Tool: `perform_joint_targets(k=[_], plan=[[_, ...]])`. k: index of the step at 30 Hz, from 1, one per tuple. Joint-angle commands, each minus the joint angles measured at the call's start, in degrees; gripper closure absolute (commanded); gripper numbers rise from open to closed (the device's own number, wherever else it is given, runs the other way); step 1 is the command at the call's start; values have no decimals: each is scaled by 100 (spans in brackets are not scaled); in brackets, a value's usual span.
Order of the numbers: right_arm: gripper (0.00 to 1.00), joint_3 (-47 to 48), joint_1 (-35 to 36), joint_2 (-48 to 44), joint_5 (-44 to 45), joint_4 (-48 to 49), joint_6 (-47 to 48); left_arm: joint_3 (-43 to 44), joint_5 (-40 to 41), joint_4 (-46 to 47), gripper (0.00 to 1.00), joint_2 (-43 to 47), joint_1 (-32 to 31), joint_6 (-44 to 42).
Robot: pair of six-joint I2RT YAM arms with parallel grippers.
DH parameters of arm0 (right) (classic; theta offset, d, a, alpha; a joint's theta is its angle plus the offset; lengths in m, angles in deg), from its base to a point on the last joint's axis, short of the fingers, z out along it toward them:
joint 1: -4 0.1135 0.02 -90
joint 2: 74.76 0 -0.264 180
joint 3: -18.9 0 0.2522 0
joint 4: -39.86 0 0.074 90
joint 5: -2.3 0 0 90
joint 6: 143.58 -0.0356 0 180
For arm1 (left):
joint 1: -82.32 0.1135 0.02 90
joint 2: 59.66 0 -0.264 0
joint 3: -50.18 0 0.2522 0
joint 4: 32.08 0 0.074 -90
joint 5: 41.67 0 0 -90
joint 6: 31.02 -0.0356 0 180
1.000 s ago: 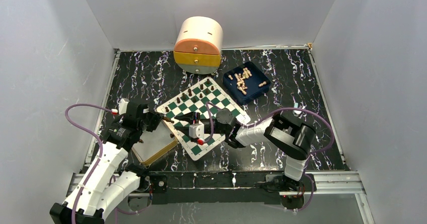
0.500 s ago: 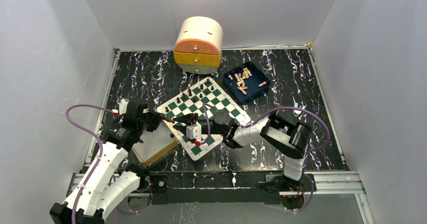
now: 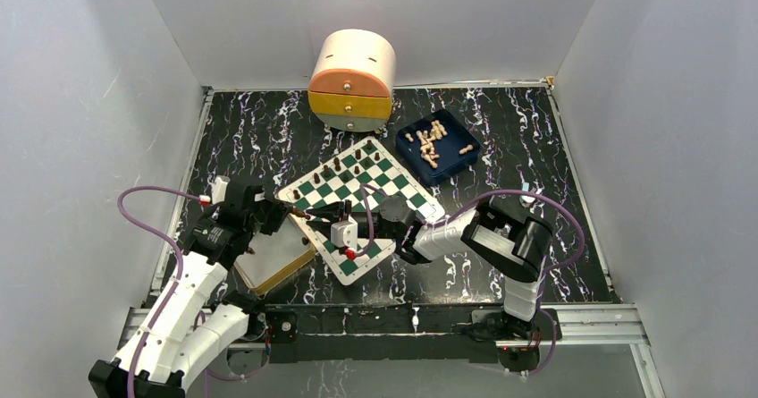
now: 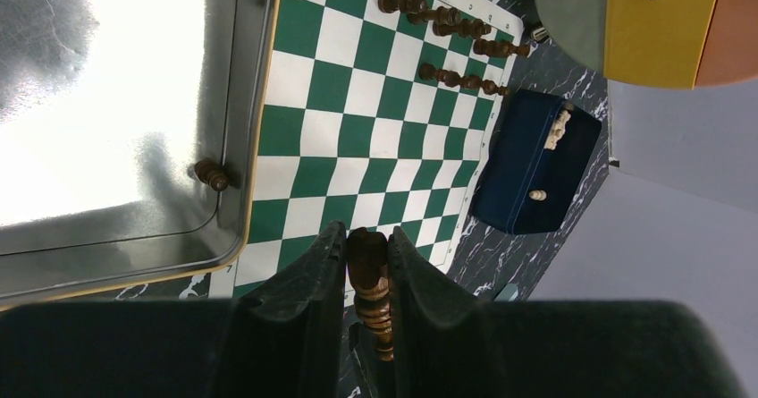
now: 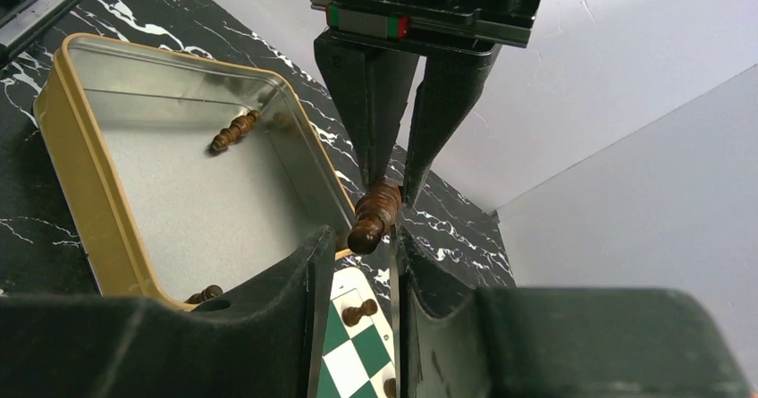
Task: Set up the chess pieces on the board
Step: Pick up the chess piece from the storage box, then place the chess piece on the chessboard.
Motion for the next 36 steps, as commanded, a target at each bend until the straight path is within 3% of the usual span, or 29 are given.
perform_joint_targets(k=[1,9,17,25,29,36], plan=[[63,171,30,22,18,565,-15,-66,58,-109,100,27,28,69],[64,159,43,18,-19,651,-55,-105,63,-96,100,15,27,86],[85,135,52,44,-83,636,-112,-134,111,-96,100,79,30,151],[89,-49,43,-266,510,573,-688,-260,905,-5,100,317,31,-227],[88,134,7,-671,1165,-841,-1320,-221,1630,58,100,437,30,-941],[89,2047,-485,-446,1697,-4633,-2818,-258,2286,440,100,862,30,-2565]])
